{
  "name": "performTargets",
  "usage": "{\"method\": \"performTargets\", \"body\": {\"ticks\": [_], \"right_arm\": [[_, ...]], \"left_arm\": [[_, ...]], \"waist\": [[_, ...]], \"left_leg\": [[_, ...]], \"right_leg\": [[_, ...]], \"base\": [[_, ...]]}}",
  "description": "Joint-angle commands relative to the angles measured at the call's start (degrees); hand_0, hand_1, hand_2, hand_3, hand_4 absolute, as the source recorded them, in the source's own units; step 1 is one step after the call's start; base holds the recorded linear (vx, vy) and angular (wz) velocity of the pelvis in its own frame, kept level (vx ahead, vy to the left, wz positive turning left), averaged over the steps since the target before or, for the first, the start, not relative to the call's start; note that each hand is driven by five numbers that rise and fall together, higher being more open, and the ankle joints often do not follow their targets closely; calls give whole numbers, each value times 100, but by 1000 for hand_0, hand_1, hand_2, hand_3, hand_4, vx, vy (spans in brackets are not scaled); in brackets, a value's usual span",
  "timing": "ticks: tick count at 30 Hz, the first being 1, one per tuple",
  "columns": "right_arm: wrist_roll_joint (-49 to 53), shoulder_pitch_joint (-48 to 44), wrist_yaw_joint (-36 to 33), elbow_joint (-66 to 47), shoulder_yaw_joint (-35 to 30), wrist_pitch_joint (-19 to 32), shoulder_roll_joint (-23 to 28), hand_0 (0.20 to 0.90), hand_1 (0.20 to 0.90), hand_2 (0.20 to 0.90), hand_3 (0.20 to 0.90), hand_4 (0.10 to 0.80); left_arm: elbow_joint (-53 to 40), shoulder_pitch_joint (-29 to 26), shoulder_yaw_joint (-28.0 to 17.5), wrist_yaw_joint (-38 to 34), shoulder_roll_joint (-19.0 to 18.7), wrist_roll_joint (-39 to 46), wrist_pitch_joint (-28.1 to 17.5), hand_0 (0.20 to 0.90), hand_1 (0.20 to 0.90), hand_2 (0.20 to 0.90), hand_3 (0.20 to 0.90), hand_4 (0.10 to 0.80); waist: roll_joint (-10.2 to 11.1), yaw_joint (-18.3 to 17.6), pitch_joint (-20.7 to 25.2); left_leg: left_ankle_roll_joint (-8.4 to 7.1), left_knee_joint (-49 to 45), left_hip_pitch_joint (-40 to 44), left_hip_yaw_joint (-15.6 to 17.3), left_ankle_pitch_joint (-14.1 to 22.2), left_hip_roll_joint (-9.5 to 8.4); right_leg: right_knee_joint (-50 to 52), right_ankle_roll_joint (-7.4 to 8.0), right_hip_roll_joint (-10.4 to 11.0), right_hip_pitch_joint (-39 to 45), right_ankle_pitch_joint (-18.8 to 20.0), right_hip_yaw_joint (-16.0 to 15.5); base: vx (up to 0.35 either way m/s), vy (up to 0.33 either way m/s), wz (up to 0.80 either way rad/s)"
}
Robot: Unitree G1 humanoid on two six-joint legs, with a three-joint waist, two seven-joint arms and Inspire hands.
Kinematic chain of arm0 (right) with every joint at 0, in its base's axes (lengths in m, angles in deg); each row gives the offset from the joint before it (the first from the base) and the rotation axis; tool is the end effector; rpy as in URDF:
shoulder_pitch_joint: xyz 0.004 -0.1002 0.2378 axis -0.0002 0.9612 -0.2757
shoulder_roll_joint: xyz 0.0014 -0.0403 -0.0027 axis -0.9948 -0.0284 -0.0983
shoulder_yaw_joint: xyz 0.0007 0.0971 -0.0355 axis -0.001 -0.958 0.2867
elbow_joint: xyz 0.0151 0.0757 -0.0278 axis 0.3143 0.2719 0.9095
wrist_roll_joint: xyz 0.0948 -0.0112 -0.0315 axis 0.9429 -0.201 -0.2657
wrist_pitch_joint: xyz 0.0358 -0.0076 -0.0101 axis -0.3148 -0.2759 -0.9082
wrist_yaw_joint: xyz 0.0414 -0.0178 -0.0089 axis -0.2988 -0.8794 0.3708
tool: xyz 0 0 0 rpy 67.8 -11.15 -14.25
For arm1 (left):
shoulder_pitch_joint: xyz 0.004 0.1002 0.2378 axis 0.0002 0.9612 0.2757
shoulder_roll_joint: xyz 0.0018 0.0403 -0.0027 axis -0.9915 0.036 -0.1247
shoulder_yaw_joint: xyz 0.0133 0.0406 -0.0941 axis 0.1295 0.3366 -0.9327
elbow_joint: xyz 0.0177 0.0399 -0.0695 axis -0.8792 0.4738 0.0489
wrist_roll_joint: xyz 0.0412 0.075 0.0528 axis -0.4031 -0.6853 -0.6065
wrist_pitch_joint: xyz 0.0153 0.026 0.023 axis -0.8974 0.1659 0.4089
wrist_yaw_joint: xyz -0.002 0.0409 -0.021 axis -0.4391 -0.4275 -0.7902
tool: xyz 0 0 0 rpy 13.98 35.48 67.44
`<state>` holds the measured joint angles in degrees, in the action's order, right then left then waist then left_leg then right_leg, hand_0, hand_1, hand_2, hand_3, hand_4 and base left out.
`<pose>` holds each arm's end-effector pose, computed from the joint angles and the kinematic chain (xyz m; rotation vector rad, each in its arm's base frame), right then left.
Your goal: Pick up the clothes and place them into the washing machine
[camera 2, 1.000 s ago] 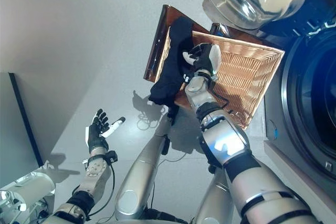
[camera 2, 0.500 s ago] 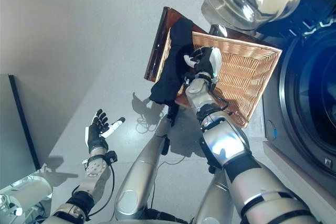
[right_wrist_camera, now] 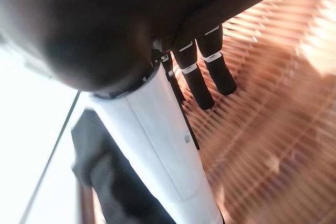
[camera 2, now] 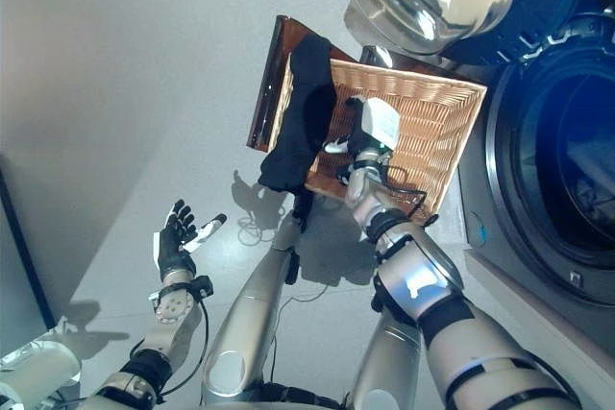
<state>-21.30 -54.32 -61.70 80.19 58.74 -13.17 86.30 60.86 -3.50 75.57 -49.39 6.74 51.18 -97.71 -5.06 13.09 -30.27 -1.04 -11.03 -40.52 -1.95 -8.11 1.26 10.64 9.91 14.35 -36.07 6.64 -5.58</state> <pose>0.3536 -0.1346 0.0973 -1.1971 -0.1674 -0.2804 0.2092 0.1810 -0.0322 -0.0286 0.1799 0.4451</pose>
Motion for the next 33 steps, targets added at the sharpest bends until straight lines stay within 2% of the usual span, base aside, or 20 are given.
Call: {"method": "performTargets", "body": {"ticks": [1,6,11,16,21,28,33], "right_arm": [[-1660,-258,-398,-353,411,-797,841,900,900,900,900,800],[-3392,-366,-153,-604,1301,-1356,1474,900,900,900,900,800],[-4533,-521,28,-976,2080,-1396,1833,900,900,900,900,800],[-4951,-686,188,-1074,2556,-1200,1879,900,900,900,900,800],[-4955,-752,188,-1148,2650,-1106,1745,900,900,900,900,800],[-4688,-635,-79,-1565,2350,-1010,1400,900,900,900,900,800],[-4630,-510,-163,-2014,2211,-941,1349,900,900,900,900,800]], "left_arm": [[-216,339,-379,-283,-306,-200,-164,900,900,900,900,800],[-186,297,-367,-192,-312,-303,-152,900,900,900,900,800],[-73,215,-297,-87,-320,-340,-185,900,900,900,900,800],[-103,167,-229,7,-376,-302,-257,900,900,900,900,800],[-80,123,-239,9,-384,-278,-274,900,900,900,900,800],[82,35,-281,-54,-328,-314,-260,900,900,900,900,800],[226,1,-360,-131,-335,-412,-213,900,900,900,900,800]], "waist": [[-116,59,47],[-35,61,47],[30,46,47],[35,122,47],[29,146,47],[71,134,47],[124,109,47]], "left_leg": [[-207,434,23,282,-71,-113],[-220,397,20,271,-55,-105],[-239,372,35,239,-18,-113],[-234,346,20,188,-32,-117],[-238,352,40,164,-41,-120],[-242,316,109,167,-33,-130],[-231,305,236,185,-8,-132]], "right_leg": [[473,-320,-67,306,-738,173],[478,-308,-75,318,-741,164],[498,-302,-66,356,-802,161],[544,-314,-67,348,-807,133],[544,-315,-64,377,-820,124],[555,-329,-62,482,-838,147],[575,-335,-65,597,-851,164]], "base": [[24,-27,3],[8,-8,5],[0,0,0],[0,0,0],[2,0,4],[1,0,1],[0,0,0]]}}
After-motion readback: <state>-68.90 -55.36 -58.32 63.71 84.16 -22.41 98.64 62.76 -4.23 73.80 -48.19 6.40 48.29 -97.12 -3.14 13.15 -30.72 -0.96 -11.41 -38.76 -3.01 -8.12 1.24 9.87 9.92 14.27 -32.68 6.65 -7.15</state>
